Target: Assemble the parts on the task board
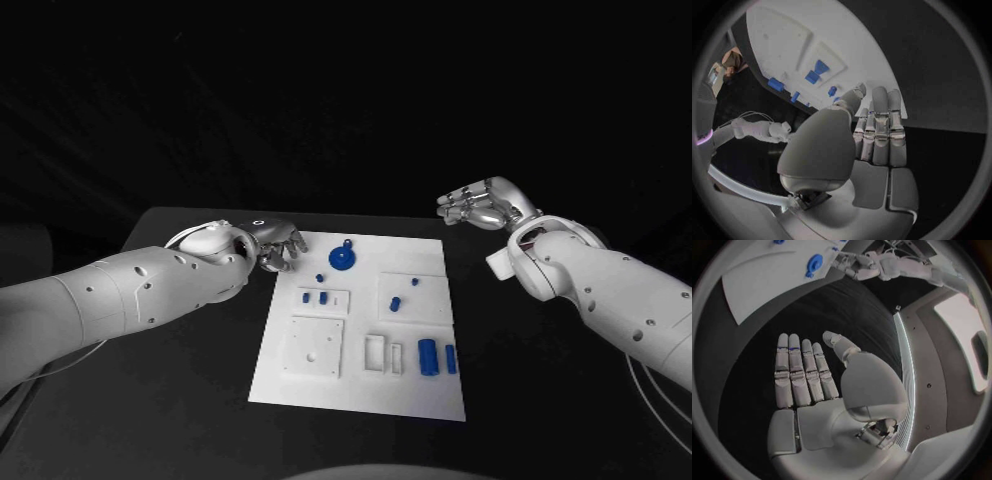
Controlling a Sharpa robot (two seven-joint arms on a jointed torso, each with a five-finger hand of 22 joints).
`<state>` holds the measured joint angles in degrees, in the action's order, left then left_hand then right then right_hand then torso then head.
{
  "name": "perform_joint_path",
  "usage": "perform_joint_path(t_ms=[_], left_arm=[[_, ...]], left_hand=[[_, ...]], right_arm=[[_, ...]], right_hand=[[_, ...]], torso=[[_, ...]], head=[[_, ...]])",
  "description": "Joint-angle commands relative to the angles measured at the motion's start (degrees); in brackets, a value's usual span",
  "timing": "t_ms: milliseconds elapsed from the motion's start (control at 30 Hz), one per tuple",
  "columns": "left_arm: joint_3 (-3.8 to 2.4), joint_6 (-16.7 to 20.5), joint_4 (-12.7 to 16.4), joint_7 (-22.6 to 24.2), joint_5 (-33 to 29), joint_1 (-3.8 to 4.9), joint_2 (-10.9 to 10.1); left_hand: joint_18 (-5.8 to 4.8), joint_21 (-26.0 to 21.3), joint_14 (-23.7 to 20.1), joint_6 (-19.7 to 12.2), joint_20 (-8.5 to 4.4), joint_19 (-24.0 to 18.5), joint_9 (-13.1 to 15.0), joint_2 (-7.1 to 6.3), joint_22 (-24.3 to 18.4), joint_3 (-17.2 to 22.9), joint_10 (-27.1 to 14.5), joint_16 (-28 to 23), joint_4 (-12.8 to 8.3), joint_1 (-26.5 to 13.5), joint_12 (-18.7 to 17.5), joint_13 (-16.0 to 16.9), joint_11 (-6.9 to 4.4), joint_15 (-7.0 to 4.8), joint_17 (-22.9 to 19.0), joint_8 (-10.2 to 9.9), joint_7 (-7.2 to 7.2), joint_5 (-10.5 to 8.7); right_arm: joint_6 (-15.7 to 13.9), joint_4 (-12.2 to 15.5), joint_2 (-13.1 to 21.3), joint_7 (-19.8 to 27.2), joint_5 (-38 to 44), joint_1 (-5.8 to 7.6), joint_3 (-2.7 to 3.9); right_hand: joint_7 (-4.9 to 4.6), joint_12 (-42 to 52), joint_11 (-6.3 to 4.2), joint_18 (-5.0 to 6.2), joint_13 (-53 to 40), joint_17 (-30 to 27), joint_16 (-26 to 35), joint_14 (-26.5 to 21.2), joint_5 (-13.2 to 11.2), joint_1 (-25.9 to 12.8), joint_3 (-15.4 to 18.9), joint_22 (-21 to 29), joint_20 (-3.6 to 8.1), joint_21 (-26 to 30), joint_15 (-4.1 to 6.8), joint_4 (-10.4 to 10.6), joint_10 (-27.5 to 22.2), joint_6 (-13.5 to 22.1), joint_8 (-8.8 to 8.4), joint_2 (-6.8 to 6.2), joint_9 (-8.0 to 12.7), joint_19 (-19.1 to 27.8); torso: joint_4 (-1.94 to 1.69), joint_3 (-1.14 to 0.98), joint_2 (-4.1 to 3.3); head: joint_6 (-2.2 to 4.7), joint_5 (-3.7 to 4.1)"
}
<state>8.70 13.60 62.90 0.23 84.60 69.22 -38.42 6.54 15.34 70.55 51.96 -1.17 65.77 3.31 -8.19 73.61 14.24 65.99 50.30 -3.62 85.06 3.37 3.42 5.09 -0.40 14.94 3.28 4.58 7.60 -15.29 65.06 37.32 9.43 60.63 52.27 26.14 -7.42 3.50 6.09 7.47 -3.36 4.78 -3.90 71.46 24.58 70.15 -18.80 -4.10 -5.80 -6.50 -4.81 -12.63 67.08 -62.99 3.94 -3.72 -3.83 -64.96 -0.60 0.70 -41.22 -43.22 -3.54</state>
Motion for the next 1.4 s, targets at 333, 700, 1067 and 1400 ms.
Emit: perform_joint_path(t_ms=[333, 700, 1067, 1400], left_arm=[[-1.54, 6.01, -1.54, 8.03, -39.64, 1.13, -2.21], [-1.88, 5.76, 5.93, 12.98, -56.64, 1.73, -5.21], [-1.89, 6.65, 10.75, 16.17, -62.99, 1.78, -6.25], [-1.89, 6.46, 11.87, 16.75, -65.24, 1.79, -6.44]], left_hand=[[-2.59, -12.00, -7.23, 5.36, 4.67, -10.88, 0.25, 2.17, -13.29, 1.73, -4.62, -29.73, 1.40, -1.77, 0.00, -0.05, 2.80, 5.25, -10.86, 0.40, 4.04, 2.05], [-2.46, -11.57, -6.67, 5.39, 8.28, -10.21, 0.25, 3.46, -55.50, -3.33, -6.11, -46.82, 2.95, -2.09, -0.20, -0.15, 3.62, 8.10, -11.05, 0.59, 4.21, 1.17], [-2.30, -11.25, -6.37, 5.70, 8.06, -7.38, 0.25, 3.57, -63.86, -4.02, -5.86, -46.77, 2.72, -2.54, -0.01, -0.08, 3.61, 8.04, -11.02, 0.52, 4.23, 0.74], [-2.29, -11.10, -6.45, 5.78, 8.08, -6.82, 0.25, 3.67, -66.59, -4.11, -5.88, -46.79, 2.52, -2.83, -0.01, -0.08, 3.62, 8.08, -11.03, 0.53, 4.22, 0.72]], right_arm=[[6.42, 6.64, 2.13, -6.07, 33.27, -2.00, -0.87], [7.02, 10.25, 2.63, -14.66, 43.91, -2.56, -5.97], [3.93, 9.71, 0.80, -20.17, 48.98, -2.60, -9.71], [1.52, 7.84, -1.15, -21.40, 50.16, -2.60, -11.24]], right_hand=[[0.87, -0.12, -2.39, -0.25, -0.07, 6.09, -3.15, 13.91, -6.31, 2.34, -0.55, -2.70, 6.51, -6.99, 5.09, -1.56, 5.65, -2.86, -0.34, -0.32, 0.01, -13.04], [1.22, 0.07, -2.85, -0.22, -0.18, 31.12, -23.62, 13.72, -17.03, 1.43, -8.59, -13.34, 8.93, -20.54, 6.64, 0.08, 5.80, -2.88, -0.24, -3.76, -0.04, -17.20], [1.35, -0.10, -2.80, -0.60, -0.12, 36.37, -29.68, 11.70, -20.33, 1.19, -14.14, -18.89, 8.86, -24.91, 6.47, 2.67, 5.09, -2.97, -0.34, -7.86, -0.05, -15.52], [1.18, -0.15, -2.37, -0.07, -0.08, 36.29, -30.23, 11.27, -20.39, 1.54, -15.63, -22.33, 8.63, -25.65, 6.31, 3.30, 3.67, -2.69, -0.34, -9.18, -0.05, -14.32]], torso=[[-0.18, 0.18, 1.14], [-0.34, 0.60, 1.75], [-0.36, 0.70, 1.69], [-0.36, 0.67, 1.67]], head=[[0.64, 1.30], [0.26, 1.84], [0.13, 2.03], [0.07, 2.01]])
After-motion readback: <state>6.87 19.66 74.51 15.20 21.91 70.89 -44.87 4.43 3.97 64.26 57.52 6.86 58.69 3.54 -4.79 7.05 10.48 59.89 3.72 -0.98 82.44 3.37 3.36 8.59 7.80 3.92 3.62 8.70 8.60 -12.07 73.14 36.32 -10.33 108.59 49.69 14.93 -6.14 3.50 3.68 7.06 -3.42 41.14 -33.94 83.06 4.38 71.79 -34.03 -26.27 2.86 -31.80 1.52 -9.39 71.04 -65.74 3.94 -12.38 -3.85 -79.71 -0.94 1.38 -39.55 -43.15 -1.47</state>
